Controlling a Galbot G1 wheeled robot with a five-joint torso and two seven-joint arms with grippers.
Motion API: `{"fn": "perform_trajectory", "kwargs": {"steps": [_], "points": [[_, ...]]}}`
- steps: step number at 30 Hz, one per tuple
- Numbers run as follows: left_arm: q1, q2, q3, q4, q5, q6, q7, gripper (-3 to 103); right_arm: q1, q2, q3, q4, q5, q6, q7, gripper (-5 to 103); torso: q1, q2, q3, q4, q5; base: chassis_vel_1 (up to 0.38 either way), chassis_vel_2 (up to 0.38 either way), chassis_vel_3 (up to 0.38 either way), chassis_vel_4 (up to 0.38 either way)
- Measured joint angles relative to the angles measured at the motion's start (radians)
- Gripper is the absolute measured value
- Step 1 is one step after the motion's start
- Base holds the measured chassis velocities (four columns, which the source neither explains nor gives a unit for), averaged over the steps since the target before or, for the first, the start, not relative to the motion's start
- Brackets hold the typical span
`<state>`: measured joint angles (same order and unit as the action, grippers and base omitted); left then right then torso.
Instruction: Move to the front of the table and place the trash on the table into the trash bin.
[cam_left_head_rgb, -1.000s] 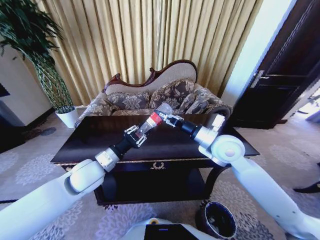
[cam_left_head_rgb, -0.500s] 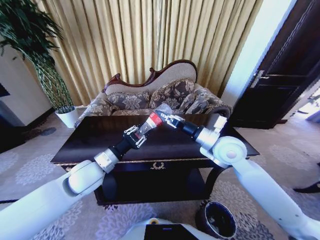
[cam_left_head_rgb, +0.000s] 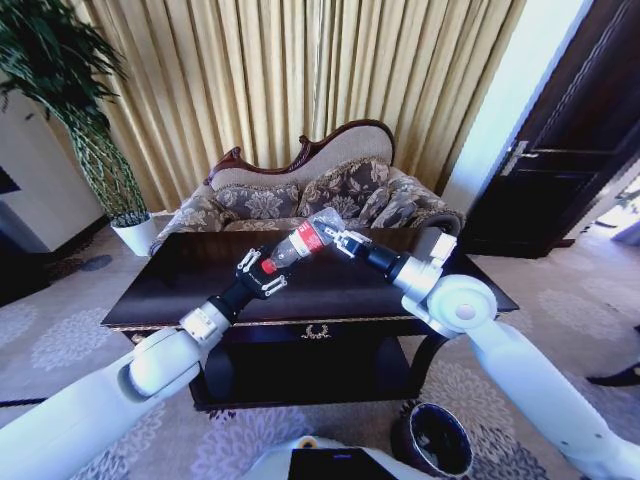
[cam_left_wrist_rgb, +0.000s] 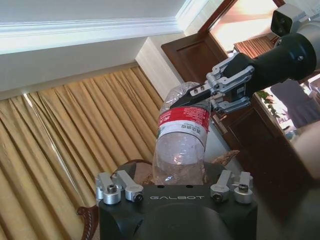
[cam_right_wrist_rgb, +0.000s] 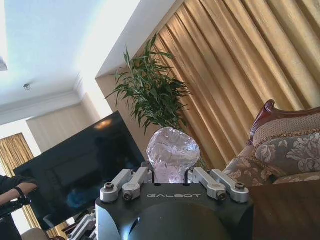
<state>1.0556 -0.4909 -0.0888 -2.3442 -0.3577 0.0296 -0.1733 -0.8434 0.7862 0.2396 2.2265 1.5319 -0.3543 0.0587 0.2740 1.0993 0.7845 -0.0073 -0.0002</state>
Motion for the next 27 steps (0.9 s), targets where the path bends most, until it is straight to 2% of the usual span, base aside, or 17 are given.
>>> {"fn": "perform_trajectory", "kwargs": {"steps": [2,4,6,8,11,14,15,19,20,22,23,24,27], "points": [[0.009,-0.001,-0.002,-0.008,-0.001,0.0,0.004,86,-0.008,-0.002,0.012,0.0,-0.001,0.0,0.0,26,0.0,0.0,0.0,0.0,0.0,0.0,0.0,0.0,0.0],[0.014,-0.002,-0.005,-0.011,-0.002,0.0,0.006,86,-0.012,-0.002,0.02,-0.001,-0.001,0.0,-0.001,26,0.0,0.0,0.0,0.0,0.0,0.0,0.0,0.0,0.0],[0.034,-0.002,-0.027,-0.019,-0.003,0.0,0.011,97,-0.023,-0.002,0.041,-0.003,-0.002,0.004,-0.001,26,0.0,0.0,0.0,-0.0001,0.0,0.0,0.0,0.0,0.0],[0.045,-0.002,-0.042,-0.02,-0.004,0.0,0.016,99,-0.029,-0.004,0.05,-0.003,-0.002,0.009,0.0,26,0.0,0.0,0.0,0.0,0.0,0.0,0.0,0.0,0.0],[0.063,-0.004,-0.078,-0.02,-0.02,0.0,0.019,100,-0.043,-0.01,0.07,-0.003,-0.008,0.018,0.003,26,0.0,0.0,0.0,0.0,0.0,0.0,0.0,0.0,0.0],[0.077,-0.013,-0.153,-0.014,-0.071,0.023,-0.009,100,-0.061,-0.014,0.1,-0.023,-0.055,0.036,0.004,26,0.0,0.0,0.0,-0.0001,0.0,0.0,0.0,0.0,0.0],[0.077,-0.013,-0.153,-0.014,-0.071,0.023,-0.009,100,-0.061,-0.014,0.1,-0.023,-0.055,0.036,0.004,26,0.0,0.0,0.0,-0.0001,0.0,0.0,0.0,0.0,0.0],[0.103,-0.022,-0.3,0.013,-0.196,0.062,-0.051,100,-0.069,-0.019,0.129,-0.053,-0.106,0.075,0.028,26,0.0,0.0,0.0,0.0,0.0,0.0,0.0,0.0,0.0],[0.103,-0.022,-0.3,0.013,-0.196,0.062,-0.051,100,-0.069,-0.019,0.129,-0.053,-0.106,0.075,0.028,26,0.0,0.0,0.0,0.0,0.0,0.0,0.0,0.0,0.0],[0.132,-0.043,-0.391,0.042,-0.241,0.073,-0.075,100,-0.074,-0.02,0.14,-0.073,-0.174,0.097,0.054,26,0.0,0.0,0.0,0.0,-0.0001,0.0,0.0,0.0,0.0],[0.145,-0.058,-0.429,0.054,-0.247,0.076,-0.079,100,-0.08,-0.019,0.143,-0.088,-0.246,0.107,0.055,26,0.0,0.0,0.0,0.0001,-0.0002,0.0,0.0,0.0,0.0],[0.145,-0.058,-0.429,0.054,-0.247,0.076,-0.079,100,-0.08,-0.019,0.143,-0.088,-0.246,0.107,0.055,26,0.0,0.0,0.0,0.0001,-0.0002,0.0,0.0,0.0,0.0],[0.174,-0.101,-0.523,0.074,-0.286,0.111,-0.115,100,-0.103,-0.012,0.152,-0.136,-0.465,0.13,0.056,26,0.0,0.0,0.0,0.0001,0.0,0.0,0.0,0.0,0.0]]}}
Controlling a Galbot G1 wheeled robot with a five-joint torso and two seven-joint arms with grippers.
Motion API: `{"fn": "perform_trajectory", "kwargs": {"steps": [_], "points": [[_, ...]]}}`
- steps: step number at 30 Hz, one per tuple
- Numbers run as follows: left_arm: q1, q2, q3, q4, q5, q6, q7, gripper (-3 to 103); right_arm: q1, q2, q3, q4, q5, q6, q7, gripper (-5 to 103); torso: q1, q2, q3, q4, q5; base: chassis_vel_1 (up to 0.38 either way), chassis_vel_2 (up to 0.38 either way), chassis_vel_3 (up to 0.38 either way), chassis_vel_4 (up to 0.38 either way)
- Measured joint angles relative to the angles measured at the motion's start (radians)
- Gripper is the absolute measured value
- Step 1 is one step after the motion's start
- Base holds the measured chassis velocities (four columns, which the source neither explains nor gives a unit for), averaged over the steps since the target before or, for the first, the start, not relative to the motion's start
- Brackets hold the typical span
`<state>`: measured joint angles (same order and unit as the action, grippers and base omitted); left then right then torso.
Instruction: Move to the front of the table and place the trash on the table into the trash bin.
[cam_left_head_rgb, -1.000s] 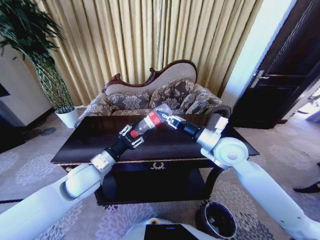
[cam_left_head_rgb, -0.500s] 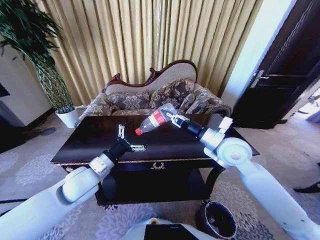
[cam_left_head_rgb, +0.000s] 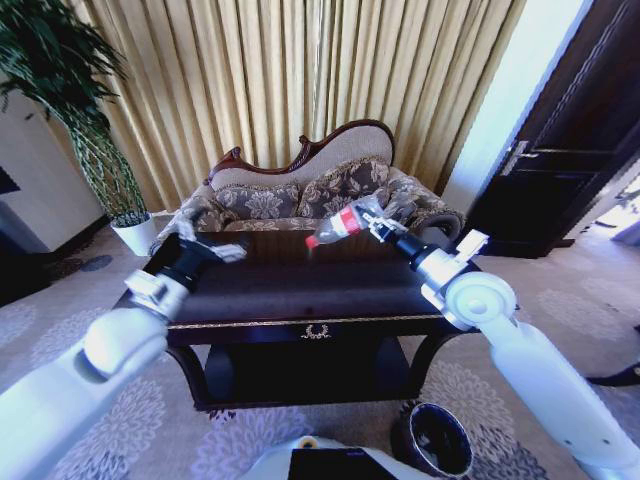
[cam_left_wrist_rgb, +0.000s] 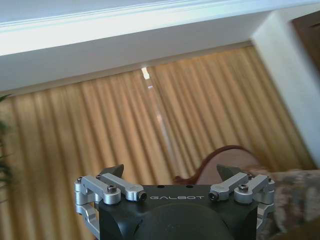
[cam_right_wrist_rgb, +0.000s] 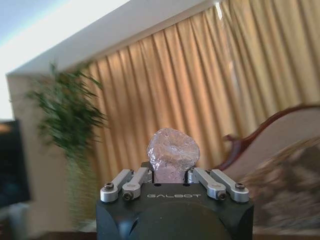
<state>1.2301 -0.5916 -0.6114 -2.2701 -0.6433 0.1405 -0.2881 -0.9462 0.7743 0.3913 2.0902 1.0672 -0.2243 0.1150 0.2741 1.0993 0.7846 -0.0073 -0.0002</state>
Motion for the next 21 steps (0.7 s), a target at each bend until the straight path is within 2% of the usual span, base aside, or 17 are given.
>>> {"fn": "perform_trajectory", "kwargs": {"steps": [1,2,4,6,10,12,14,17,21], "points": [[0.0,0.0,0.0,0.0,0.0,0.0,0.0,100,0.0,0.0,0.0,0.0,0.0,0.0,0.0,26,0.0,0.0,0.0,0.0,0.0,0.0,0.0,0.0,0.0],[0.006,-0.019,-0.035,0.009,-0.024,0.026,-0.026,100,-0.011,0.002,0.005,-0.013,-0.064,0.0,0.023,26,0.0,0.0,0.0,-0.0001,0.0,0.0,0.0,0.0,0.0],[0.025,-0.039,-0.086,0.024,-0.052,0.055,-0.042,100,-0.026,0.0,0.013,-0.023,-0.113,0.0,0.042,26,0.0,0.0,0.0,-0.0003,0.0,0.0,0.0,0.0,0.0],[0.037,-0.047,-0.109,0.035,-0.06,0.06,-0.045,100,-0.036,-0.002,0.021,-0.027,-0.137,0.004,0.046,26,0.0,0.0,0.0,-0.0002,0.0001,0.0,0.0,0.0,0.0],[0.141,-0.106,-0.276,0.101,-0.11,0.076,-0.049,100,-0.113,0.01,0.089,-0.037,-0.213,0.012,0.05,26,0.0,0.0,0.0,0.0,-0.0003,0.0,0.0,0.0,0.0],[0.16,-0.116,-0.302,0.108,-0.119,0.079,-0.048,100,-0.127,0.012,0.099,-0.039,-0.229,0.013,0.049,26,0.0,0.0,0.0,0.0,-0.0001,0.0,0.0,0.0,0.0],[0.209,-0.141,-0.366,0.122,-0.136,0.08,-0.032,100,-0.163,0.022,0.129,-0.045,-0.268,0.015,0.048,26,0.0,0.0,0.0,-0.0001,0.0,0.0,0.0,0.0,0.0],[0.235,-0.156,-0.393,0.123,-0.141,0.08,-0.022,100,-0.18,0.028,0.144,-0.045,-0.277,0.016,0.048,26,0.0,0.0,0.0,-0.0001,0.0001,0.0,0.0,0.0,0.0],[0.285,-0.2,-0.424,0.101,-0.157,0.074,0.024,100,-0.206,0.038,0.166,-0.049,-0.319,0.028,0.048,26,0.0,0.0,0.0,0.0,0.0,0.0,0.0,0.0,0.0]]}}
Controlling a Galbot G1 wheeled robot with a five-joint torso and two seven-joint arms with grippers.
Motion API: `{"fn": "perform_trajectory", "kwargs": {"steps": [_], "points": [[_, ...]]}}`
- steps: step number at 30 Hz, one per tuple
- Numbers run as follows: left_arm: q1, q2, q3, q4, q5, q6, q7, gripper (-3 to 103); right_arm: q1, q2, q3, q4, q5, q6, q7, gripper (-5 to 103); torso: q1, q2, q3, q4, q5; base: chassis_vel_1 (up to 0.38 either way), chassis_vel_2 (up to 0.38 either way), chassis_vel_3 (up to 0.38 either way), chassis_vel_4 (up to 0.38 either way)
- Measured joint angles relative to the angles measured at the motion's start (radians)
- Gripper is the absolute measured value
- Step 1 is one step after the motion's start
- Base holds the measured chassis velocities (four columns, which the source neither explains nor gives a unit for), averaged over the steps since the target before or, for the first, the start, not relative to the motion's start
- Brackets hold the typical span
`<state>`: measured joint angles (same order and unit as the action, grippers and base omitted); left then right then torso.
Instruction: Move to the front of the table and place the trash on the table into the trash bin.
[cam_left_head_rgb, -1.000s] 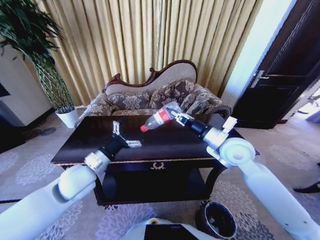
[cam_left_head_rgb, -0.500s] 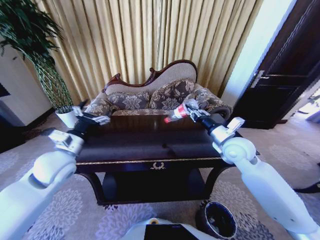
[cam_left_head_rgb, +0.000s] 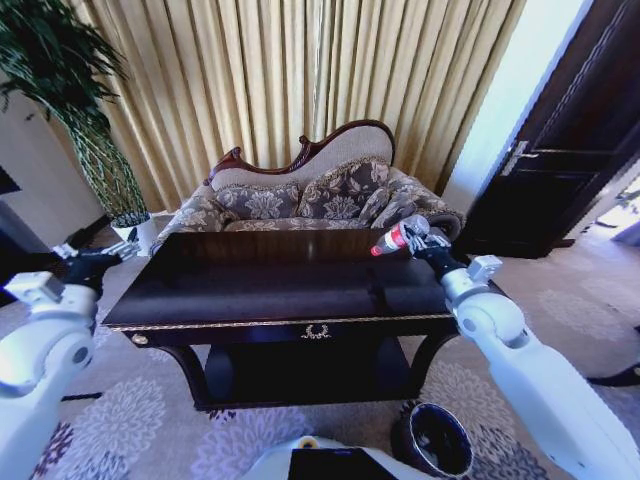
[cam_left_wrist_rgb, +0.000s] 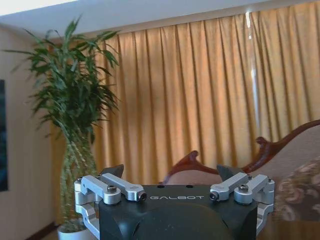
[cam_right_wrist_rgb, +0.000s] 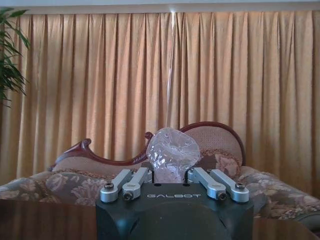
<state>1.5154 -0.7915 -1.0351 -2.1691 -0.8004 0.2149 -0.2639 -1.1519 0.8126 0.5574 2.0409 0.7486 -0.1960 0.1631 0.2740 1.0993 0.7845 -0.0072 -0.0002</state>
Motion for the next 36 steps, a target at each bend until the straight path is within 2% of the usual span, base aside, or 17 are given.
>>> {"fn": "perform_trajectory", "kwargs": {"steps": [3,4,10,23,36], "points": [[0.004,-0.017,0.003,-0.016,-0.006,-0.006,0.029,100,-0.005,0.001,0.006,0.001,-0.006,0.003,0.001,26,0.0,0.0,0.0,-0.0001,-0.0001,0.0,0.0,0.0,0.0],[0.004,-0.024,0.01,-0.032,-0.014,-0.009,0.058,100,-0.008,0.001,0.012,0.006,-0.009,0.004,0.004,26,0.0,0.0,0.0,-0.0002,0.0001,0.0,0.0,0.0,0.0],[-0.003,-0.026,0.037,-0.052,-0.031,-0.006,0.088,100,-0.035,0.009,0.031,0.024,-0.01,0.001,0.011,26,0.0,0.0,0.0,-0.0003,0.0,0.0,0.0,0.0,0.0],[0.009,-0.023,0.039,-0.055,-0.024,0.012,0.075,100,-0.058,0.012,0.052,0.042,-0.004,-0.001,0.008,26,0.0,0.0,0.0,-0.0002,-0.0002,0.004,-0.003,-0.005,0.003],[0.002,-0.022,0.068,-0.041,0.012,-0.011,0.074,100,-0.074,0.017,0.062,0.049,-0.002,0.0,0.006,26,0.0,0.0,0.0,-0.0002,0.0,0.085,-0.081,-0.093,0.089]]}}
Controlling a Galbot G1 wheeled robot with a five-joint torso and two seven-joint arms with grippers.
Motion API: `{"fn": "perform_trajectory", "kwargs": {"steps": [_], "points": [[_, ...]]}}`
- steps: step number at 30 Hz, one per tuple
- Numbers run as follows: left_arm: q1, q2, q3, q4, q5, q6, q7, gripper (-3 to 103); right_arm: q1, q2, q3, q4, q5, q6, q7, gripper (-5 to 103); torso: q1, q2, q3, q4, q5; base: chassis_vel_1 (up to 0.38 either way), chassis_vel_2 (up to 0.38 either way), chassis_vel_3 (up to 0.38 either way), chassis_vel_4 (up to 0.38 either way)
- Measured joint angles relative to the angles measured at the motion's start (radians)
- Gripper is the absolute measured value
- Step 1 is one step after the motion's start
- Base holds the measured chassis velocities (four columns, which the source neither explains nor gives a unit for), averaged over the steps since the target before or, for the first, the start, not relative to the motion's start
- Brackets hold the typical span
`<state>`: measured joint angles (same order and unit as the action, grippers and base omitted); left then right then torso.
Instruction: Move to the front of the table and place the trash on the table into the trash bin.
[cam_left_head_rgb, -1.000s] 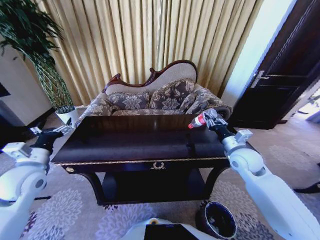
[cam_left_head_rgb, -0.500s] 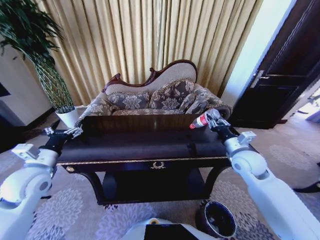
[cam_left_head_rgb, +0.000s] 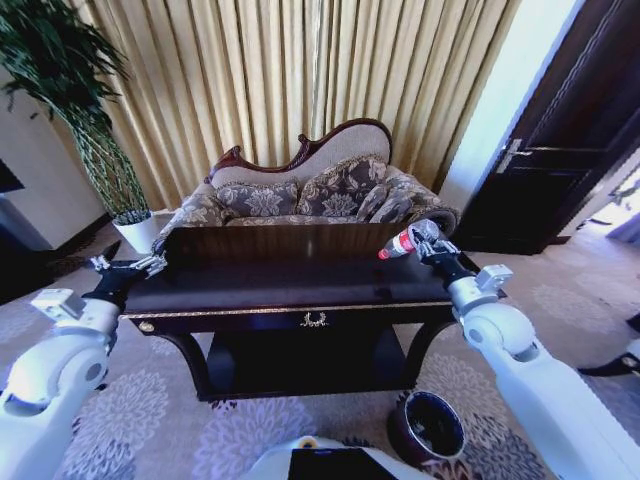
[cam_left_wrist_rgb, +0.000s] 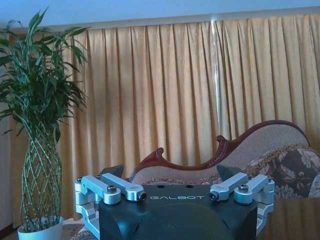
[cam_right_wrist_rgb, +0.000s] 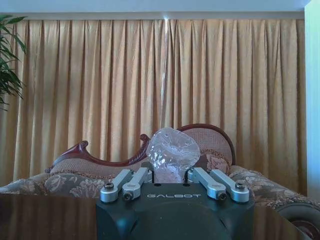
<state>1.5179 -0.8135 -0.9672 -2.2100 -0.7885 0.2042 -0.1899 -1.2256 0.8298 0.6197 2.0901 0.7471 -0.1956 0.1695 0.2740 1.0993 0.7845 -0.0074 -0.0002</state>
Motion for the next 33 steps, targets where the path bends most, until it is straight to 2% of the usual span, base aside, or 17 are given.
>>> {"fn": "perform_trajectory", "kwargs": {"steps": [33], "points": [[-0.039,0.007,0.039,0.015,0.01,-0.008,0.005,100,-0.023,0.003,0.022,0.004,0.004,0.005,-0.001,26,0.0,0.0,0.0,0.0,0.0001,0.136,-0.133,-0.133,0.134]]}}
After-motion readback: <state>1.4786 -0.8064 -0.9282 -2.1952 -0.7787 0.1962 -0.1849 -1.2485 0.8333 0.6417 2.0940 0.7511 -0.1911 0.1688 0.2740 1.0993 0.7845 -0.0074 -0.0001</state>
